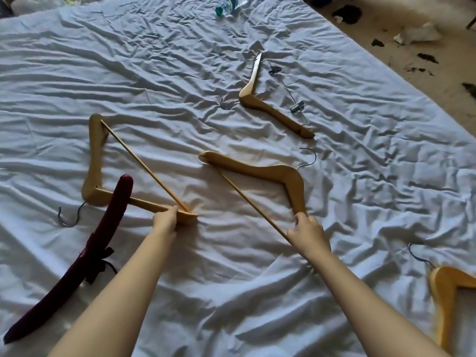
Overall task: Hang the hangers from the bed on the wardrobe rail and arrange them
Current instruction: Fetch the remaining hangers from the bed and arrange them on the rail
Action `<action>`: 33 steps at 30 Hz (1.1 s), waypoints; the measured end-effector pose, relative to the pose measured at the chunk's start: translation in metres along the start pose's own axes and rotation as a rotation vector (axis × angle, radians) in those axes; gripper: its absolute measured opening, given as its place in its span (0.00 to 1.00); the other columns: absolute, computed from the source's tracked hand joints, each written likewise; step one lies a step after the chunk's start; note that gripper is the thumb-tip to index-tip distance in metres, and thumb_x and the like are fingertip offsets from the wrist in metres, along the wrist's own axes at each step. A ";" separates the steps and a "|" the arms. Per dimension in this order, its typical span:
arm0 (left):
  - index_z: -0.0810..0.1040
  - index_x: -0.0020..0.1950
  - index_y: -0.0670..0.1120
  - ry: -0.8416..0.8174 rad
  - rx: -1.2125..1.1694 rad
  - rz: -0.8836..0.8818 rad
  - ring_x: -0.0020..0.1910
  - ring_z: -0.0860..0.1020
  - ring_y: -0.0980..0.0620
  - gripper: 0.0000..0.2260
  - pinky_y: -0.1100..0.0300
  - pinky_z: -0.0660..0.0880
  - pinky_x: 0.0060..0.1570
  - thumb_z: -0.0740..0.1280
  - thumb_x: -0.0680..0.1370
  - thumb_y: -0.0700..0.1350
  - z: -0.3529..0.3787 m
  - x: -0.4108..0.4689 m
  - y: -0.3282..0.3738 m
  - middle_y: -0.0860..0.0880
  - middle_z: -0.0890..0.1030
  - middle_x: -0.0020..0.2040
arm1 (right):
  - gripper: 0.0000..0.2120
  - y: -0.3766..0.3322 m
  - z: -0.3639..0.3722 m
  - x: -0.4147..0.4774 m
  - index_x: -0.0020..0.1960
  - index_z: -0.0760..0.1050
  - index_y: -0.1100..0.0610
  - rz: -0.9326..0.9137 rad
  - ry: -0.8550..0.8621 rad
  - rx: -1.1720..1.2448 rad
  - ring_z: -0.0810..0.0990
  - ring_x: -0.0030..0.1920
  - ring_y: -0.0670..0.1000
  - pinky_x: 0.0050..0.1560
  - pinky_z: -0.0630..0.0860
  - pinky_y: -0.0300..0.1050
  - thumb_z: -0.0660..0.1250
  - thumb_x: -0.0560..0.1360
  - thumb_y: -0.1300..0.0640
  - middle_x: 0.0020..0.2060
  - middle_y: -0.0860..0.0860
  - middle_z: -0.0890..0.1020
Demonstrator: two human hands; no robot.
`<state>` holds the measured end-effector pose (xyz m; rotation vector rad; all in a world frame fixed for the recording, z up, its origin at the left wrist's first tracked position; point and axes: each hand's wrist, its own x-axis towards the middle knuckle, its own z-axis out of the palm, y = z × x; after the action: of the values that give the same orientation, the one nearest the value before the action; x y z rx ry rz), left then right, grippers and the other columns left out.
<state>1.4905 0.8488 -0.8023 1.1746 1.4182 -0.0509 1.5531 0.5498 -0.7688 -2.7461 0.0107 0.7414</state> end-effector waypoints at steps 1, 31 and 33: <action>0.68 0.70 0.38 0.002 -0.076 -0.027 0.63 0.75 0.43 0.22 0.49 0.72 0.64 0.64 0.79 0.45 0.001 0.005 0.002 0.41 0.75 0.65 | 0.15 0.002 0.001 0.003 0.61 0.69 0.60 -0.001 0.018 -0.011 0.69 0.61 0.62 0.59 0.71 0.52 0.59 0.74 0.59 0.59 0.60 0.72; 0.70 0.59 0.32 -0.204 0.175 0.293 0.45 0.80 0.44 0.18 0.55 0.78 0.38 0.68 0.76 0.43 0.034 -0.091 -0.042 0.34 0.80 0.51 | 0.12 0.044 -0.020 -0.015 0.55 0.70 0.63 0.092 0.093 -0.042 0.71 0.57 0.63 0.53 0.70 0.51 0.59 0.75 0.58 0.55 0.61 0.76; 0.75 0.48 0.35 -0.195 0.139 0.335 0.41 0.79 0.45 0.11 0.55 0.76 0.39 0.67 0.76 0.43 0.033 -0.100 -0.036 0.37 0.79 0.43 | 0.09 0.042 -0.024 -0.017 0.53 0.69 0.63 0.089 0.069 -0.022 0.73 0.55 0.62 0.49 0.71 0.50 0.58 0.75 0.58 0.53 0.61 0.78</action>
<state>1.4664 0.7503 -0.7561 1.4684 1.0474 -0.0277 1.5465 0.5020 -0.7527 -2.8065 0.1408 0.6732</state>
